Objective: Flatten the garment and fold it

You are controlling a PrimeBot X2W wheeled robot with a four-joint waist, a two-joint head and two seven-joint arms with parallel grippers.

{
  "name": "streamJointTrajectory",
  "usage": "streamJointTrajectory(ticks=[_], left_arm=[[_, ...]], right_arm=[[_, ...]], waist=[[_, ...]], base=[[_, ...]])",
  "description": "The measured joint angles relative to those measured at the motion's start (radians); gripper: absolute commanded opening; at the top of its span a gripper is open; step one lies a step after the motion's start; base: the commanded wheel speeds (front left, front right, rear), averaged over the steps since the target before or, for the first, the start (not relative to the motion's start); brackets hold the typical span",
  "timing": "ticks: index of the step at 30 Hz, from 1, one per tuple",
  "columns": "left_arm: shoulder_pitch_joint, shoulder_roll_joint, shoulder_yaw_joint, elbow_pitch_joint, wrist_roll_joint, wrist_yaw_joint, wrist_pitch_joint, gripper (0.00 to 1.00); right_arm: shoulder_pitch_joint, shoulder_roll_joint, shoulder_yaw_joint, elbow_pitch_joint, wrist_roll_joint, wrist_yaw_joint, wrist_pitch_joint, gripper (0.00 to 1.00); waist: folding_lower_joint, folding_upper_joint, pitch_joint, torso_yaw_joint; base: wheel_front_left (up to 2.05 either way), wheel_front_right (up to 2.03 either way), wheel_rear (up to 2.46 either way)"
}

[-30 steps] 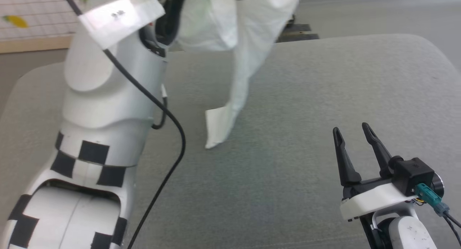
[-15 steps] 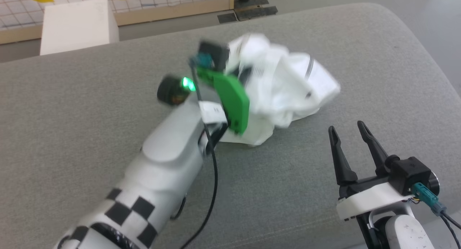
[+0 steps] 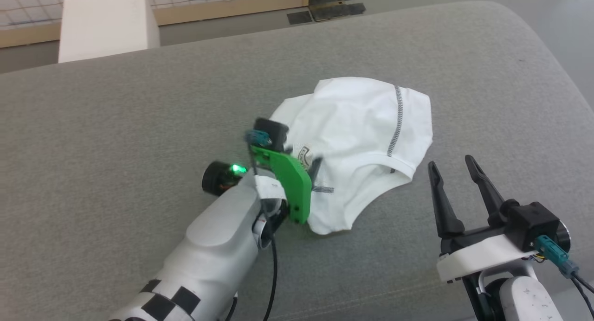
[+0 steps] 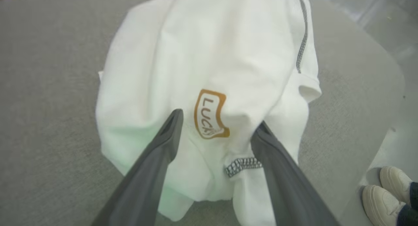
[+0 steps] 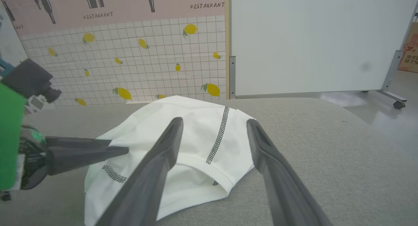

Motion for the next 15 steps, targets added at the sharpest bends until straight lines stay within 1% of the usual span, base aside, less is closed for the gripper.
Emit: streamJointTrajectory(ticks=[2, 4, 6, 7, 8, 11, 15], left_arm=[[0.000, 0.008, 0.033, -0.035, 0.001, 0.012, -0.137, 1.00], [0.000, 0.021, 0.060, -0.069, 0.013, 0.023, -0.253, 1.00], [0.003, 0.045, 0.093, -0.112, 0.028, 0.043, -0.314, 1.00], [0.009, 0.059, 0.112, -0.136, 0.034, 0.054, -0.325, 1.00], [0.038, 0.092, 0.158, -0.202, 0.051, 0.077, -0.332, 1.00], [0.128, 0.147, 0.265, -0.377, 0.124, 0.110, -0.334, 1.00], [0.290, 0.186, 0.371, -0.546, 0.206, 0.122, -0.335, 1.00]], right_arm=[[0.000, 0.000, -0.010, -0.005, -0.003, 0.000, 0.000, 1.00], [0.000, 0.000, -0.020, -0.011, -0.005, 0.000, 0.006, 1.00], [0.002, 0.000, -0.035, -0.019, -0.013, 0.000, 0.010, 1.00], [0.003, 0.000, -0.040, -0.022, -0.015, 0.000, 0.012, 1.00], [0.007, 0.000, -0.053, -0.032, -0.021, 0.000, 0.020, 1.00], [0.014, 0.000, -0.079, -0.046, -0.028, 0.000, 0.029, 1.00], [0.031, 0.000, -0.108, -0.062, -0.032, 0.000, 0.037, 1.00]], waist=[[0.0000, 0.0000, -0.006, 0.016], [0.0000, 0.0000, -0.012, 0.032], [0.0000, 0.0000, -0.021, 0.051], [0.0000, 0.0000, -0.024, 0.059], [0.0000, 0.0000, -0.033, 0.077], [0.0000, 0.0000, -0.048, 0.109], [0.0000, 0.0000, -0.066, 0.150]], base=[[0.00, 0.00, 0.00], [0.00, 0.00, 0.00], [0.00, 0.00, 0.00], [0.00, 0.00, 0.00], [0.00, 0.00, 0.00], [0.00, 0.00, 0.00], [0.00, 0.00, 0.00]])
